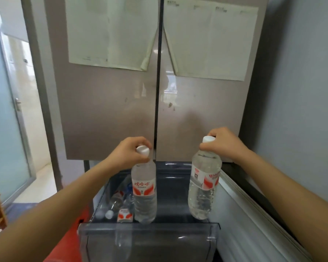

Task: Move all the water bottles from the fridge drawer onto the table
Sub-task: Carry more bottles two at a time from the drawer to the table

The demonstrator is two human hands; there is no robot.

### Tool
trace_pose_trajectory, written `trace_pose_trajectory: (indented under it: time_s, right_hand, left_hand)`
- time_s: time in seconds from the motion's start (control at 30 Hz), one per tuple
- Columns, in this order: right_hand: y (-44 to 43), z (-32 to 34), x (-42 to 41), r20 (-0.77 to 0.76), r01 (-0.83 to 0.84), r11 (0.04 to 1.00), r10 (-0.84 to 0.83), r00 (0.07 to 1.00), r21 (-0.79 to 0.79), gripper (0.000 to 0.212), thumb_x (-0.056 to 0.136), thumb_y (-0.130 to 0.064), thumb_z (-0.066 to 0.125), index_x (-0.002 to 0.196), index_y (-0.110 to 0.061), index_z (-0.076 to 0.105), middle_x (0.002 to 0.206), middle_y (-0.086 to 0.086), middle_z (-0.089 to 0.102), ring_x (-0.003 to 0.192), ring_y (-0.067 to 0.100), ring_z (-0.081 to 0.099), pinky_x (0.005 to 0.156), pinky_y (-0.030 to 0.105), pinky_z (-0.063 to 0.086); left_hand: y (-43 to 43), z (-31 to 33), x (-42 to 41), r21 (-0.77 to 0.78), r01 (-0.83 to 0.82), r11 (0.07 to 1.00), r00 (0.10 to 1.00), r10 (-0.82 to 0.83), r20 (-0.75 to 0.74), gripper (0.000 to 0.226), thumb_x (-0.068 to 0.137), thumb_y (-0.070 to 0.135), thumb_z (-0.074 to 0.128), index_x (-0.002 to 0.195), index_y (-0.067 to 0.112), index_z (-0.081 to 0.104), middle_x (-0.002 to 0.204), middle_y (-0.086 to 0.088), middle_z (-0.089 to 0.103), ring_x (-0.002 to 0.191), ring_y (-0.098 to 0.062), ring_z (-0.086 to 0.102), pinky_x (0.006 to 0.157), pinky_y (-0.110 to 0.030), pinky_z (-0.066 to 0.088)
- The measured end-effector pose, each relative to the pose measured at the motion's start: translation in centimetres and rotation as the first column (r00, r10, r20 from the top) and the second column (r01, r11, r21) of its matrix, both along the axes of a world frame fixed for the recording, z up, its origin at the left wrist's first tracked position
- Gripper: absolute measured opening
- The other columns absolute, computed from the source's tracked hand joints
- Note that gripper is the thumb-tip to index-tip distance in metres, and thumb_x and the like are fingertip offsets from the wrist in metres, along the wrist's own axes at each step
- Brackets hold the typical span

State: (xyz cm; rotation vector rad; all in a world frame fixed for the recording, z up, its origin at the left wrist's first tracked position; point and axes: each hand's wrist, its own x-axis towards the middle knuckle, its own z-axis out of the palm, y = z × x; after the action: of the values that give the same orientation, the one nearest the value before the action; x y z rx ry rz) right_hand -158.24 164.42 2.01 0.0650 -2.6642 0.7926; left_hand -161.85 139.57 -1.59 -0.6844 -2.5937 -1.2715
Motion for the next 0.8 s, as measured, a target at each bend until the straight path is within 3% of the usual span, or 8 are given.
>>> trace_pose_trajectory:
  time_s: [0.13,0.33,0.57,0.67,0.8]
  right_hand:
    - [-1.3,-0.5,3.8,0.005,0.155,0.988,-0.155,0.988,0.006,0.016,0.076,-0.025,0.069,0.079,-0.013,0.059,0.076,0.004,0.058,0.067,0.013,0.052,0.050,0.019,0.035]
    - [-2.2,-1.2,9.2,0.028,0.273,0.962,-0.272,0.962,-0.018,0.016,0.072,-0.024,0.071,0.076,-0.011,0.062,0.073,0.005,0.059,0.067,0.017,0.055,0.052,0.021,0.039]
    - [-2.3,-3.0,15.5,0.099,0.263,0.964,-0.266,0.959,0.041,0.024,0.071,-0.025,0.071,0.084,-0.004,0.067,0.083,0.012,0.064,0.073,0.021,0.056,0.055,0.024,0.040]
    - [-1.9,-4.7,18.1,0.146,0.198,0.977,-0.207,0.967,0.073,0.023,0.073,-0.028,0.072,0.082,-0.009,0.063,0.082,0.009,0.061,0.071,0.017,0.054,0.053,0.021,0.039]
    - [-1.4,-7.1,21.9,0.165,0.101,0.991,-0.115,0.980,0.087,0.024,0.073,-0.030,0.073,0.088,-0.015,0.059,0.087,0.004,0.061,0.082,0.018,0.059,0.068,0.029,0.051]
  left_hand:
    - [-1.2,-1.2,3.1,-0.050,0.111,0.993,0.994,-0.112,-0.016,0.027,0.079,0.012,0.067,0.083,0.035,0.054,0.091,0.014,0.057,0.087,-0.008,0.059,0.069,-0.018,0.048]
    - [-2.5,-4.3,6.9,-0.084,0.158,0.984,0.987,-0.158,0.013,0.031,0.077,0.012,0.069,0.081,0.040,0.055,0.091,0.018,0.060,0.084,-0.003,0.058,0.067,-0.013,0.046]
    - [-3.6,-7.7,12.6,-0.132,0.126,0.983,0.991,-0.119,0.058,0.031,0.075,0.011,0.070,0.080,0.038,0.055,0.086,0.015,0.060,0.073,-0.005,0.057,0.060,-0.011,0.039]
    - [-4.0,-8.4,16.2,-0.121,0.079,0.990,0.995,-0.072,0.064,0.032,0.075,0.010,0.070,0.079,0.037,0.053,0.082,0.013,0.057,0.070,-0.004,0.055,0.058,-0.011,0.037]
    - [-4.0,-8.6,22.2,-0.107,-0.046,0.993,0.998,0.051,0.047,0.032,0.073,0.005,0.069,0.079,0.034,0.056,0.081,0.015,0.058,0.073,-0.004,0.056,0.062,-0.018,0.044]
